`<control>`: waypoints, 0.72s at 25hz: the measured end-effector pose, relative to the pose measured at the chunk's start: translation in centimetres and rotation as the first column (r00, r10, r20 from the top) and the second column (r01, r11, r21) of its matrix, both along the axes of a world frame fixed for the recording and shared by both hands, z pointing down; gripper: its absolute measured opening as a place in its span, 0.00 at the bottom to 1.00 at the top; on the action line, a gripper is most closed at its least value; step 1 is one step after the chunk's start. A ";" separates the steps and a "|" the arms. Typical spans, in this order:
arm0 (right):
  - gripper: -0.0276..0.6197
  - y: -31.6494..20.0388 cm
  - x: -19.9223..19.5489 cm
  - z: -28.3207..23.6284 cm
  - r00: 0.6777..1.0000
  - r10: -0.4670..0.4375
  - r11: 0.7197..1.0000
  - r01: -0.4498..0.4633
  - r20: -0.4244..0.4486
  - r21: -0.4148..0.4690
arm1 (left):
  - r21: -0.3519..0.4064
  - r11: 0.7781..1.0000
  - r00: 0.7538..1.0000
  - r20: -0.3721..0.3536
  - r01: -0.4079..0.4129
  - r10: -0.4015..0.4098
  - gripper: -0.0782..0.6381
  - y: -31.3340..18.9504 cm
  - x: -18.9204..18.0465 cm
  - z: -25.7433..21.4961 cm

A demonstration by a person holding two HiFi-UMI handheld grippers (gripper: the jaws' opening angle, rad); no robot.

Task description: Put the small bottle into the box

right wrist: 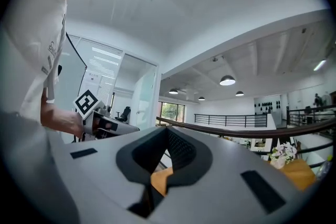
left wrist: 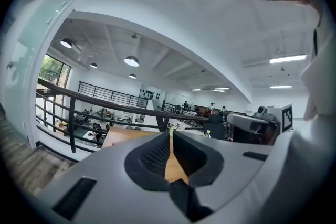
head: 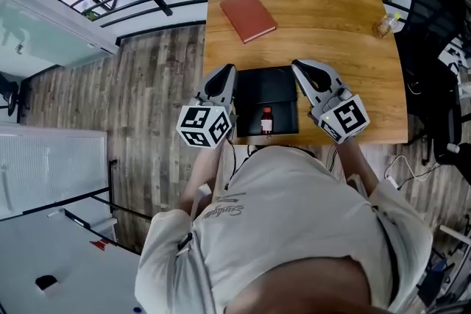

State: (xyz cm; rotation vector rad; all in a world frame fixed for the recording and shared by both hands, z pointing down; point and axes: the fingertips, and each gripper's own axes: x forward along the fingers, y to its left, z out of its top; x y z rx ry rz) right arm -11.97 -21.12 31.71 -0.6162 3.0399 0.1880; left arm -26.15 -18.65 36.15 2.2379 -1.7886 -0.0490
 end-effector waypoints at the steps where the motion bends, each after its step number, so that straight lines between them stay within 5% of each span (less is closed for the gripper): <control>1: 0.03 -0.1 0.2 -0.2 1.000 0.006 1.000 -0.006 0.007 0.000 | -0.001 1.000 1.000 0.001 0.002 -0.002 0.15 0.1 -0.1 0.0; 18: 0.04 0.0 -0.6 0.7 1.000 -0.017 0.999 0.018 0.027 -0.050 | -0.014 1.000 1.000 0.018 0.012 -0.012 0.15 1.2 -0.9 -0.1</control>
